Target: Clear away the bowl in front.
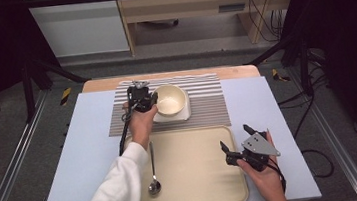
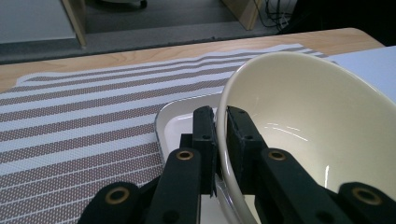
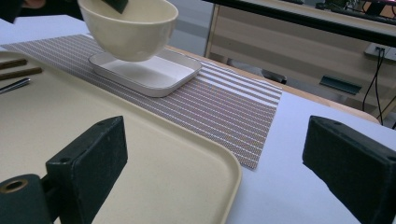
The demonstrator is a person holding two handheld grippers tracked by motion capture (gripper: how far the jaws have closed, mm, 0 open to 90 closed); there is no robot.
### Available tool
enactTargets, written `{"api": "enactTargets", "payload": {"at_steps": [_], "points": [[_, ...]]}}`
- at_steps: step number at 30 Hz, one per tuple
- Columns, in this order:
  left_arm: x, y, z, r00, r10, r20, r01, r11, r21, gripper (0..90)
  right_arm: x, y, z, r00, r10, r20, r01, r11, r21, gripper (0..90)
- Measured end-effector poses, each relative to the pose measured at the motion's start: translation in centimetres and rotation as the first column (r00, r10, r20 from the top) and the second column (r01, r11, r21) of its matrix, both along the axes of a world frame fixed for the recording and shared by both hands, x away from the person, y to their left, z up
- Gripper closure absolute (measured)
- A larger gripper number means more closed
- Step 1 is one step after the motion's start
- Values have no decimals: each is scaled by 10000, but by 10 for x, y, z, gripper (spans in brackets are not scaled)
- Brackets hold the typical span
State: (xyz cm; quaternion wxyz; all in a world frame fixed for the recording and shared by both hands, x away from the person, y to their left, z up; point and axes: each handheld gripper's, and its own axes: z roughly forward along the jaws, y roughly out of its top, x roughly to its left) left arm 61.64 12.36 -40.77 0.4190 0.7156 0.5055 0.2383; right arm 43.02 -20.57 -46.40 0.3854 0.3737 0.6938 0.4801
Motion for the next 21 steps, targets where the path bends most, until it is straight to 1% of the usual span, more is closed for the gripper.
{"api": "enactTargets", "payload": {"at_steps": [1,2,4,5,12,16,21], "points": [[-5,1,3,9998,-202,-70,202,9998,49,822,0,0,0,10000,-5,2,5,10000,3,67],[-8,2,4,9995,-284,-119,284,9996,41,821,0,0,0,10000,-20,-1,20,10000,-11,66],[-18,3,5,9987,-507,-96,508,9987,80,822,0,0,0,10000,-32,2,32,10000,-13,67],[-21,4,5,9983,-571,-92,571,9984,37,822,0,0,0,10000,-26,7,26,10000,2,67],[-62,11,1,9934,-1138,-163,1135,9934,-175,821,-1,0,1,9999,-69,100,69,10000,33,66],[-80,13,-3,9890,-1472,-132,1469,9888,-272,821,-1,-1,1,9999,-102,90,102,9999,16,67],[-100,14,-10,9811,-1927,-168,1920,9807,-357,821,-1,-1,0,9999,-139,80,139,9999,0,66]]}}
